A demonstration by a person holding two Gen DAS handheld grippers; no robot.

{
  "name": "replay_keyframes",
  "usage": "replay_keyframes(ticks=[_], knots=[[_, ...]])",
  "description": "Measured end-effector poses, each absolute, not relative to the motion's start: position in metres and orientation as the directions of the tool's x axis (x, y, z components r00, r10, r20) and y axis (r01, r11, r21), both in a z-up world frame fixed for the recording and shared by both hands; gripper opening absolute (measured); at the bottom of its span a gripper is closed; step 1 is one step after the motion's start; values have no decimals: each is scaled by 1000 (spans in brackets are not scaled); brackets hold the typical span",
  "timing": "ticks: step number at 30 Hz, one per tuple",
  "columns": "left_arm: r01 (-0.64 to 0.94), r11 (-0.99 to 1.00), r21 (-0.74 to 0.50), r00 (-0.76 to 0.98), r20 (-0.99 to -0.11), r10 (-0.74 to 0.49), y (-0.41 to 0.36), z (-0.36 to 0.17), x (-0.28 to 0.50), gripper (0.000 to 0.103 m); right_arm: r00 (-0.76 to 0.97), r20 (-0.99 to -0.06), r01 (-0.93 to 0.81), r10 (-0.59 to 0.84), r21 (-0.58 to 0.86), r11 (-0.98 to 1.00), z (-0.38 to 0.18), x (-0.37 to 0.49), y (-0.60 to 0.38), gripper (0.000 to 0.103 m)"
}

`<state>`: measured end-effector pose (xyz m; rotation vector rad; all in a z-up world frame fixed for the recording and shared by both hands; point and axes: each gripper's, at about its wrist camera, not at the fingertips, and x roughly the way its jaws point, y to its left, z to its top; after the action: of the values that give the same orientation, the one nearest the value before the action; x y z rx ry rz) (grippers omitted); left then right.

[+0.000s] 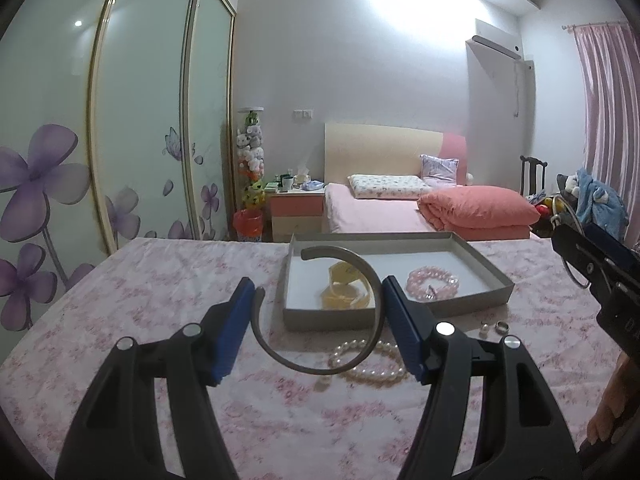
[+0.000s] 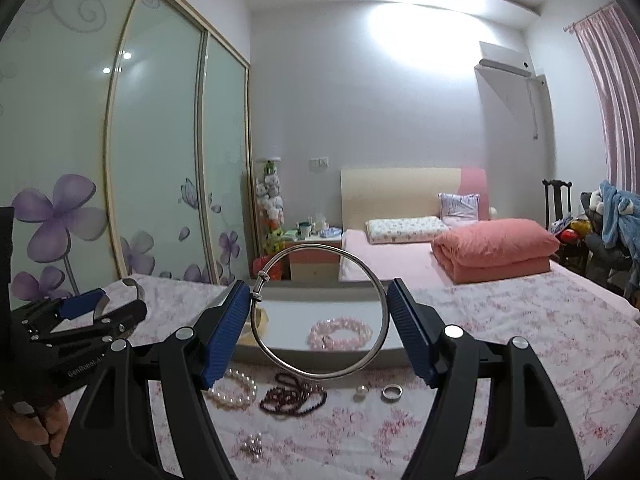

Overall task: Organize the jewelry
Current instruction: 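Carry both bangles into the tray, right releasing onto the pink bracelet, left onto the watch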

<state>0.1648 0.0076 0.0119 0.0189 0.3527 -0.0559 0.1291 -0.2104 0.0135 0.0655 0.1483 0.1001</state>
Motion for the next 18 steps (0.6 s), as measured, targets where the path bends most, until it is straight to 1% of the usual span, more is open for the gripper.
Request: replay_keyframes(ticks=[18], knots=[[77,997,16,942,-329,-67,-5,17,182,64,993,-81,-75,81,69,995,22,137,-213,71]])
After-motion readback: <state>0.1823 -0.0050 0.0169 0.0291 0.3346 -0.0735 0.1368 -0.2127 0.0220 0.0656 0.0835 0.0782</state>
